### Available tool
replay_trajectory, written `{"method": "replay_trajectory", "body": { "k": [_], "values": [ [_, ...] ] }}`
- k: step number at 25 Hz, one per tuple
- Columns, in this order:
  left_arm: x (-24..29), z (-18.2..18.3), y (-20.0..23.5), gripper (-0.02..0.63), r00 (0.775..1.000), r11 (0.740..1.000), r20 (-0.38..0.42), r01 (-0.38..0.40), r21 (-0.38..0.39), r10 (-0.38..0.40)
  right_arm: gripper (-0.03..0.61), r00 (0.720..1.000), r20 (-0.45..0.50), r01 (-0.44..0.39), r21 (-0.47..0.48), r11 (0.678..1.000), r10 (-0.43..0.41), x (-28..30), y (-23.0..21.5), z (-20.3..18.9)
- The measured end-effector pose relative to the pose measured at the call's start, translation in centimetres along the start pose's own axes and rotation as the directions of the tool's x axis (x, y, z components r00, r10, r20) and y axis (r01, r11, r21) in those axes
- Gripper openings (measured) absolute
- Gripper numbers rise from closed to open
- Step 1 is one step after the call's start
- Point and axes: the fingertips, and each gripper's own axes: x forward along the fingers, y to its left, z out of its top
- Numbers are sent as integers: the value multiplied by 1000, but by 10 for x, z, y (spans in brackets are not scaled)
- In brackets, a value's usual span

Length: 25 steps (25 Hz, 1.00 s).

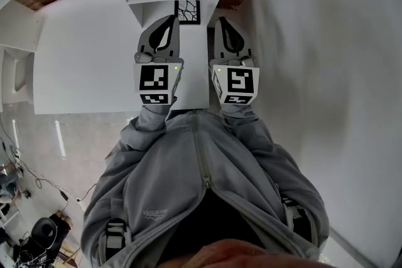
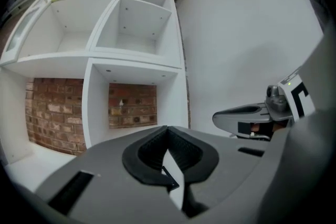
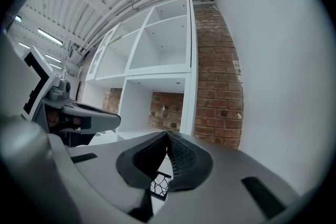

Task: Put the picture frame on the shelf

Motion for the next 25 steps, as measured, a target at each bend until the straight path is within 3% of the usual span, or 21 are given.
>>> {"method": "replay_trajectory", "body": {
  "k": [9, 16, 25],
  "values": [
    [-47, 8, -24, 6, 1000, 1000, 10, 15, 21, -15, 28, 999, 39, -32, 1, 999, 32, -47, 15, 22],
    [-64, -11, -34, 6, 1000, 1000, -24, 7, 8, -6, 28, 998, 15, -54, 15, 998, 54, -62, 26, 6],
    [-66, -6, -33, 6, 1000, 1000, -5, 4, 20, -4, 28, 998, 18, -59, 35, 998, 58, -63, 26, 3]
  ]
}}
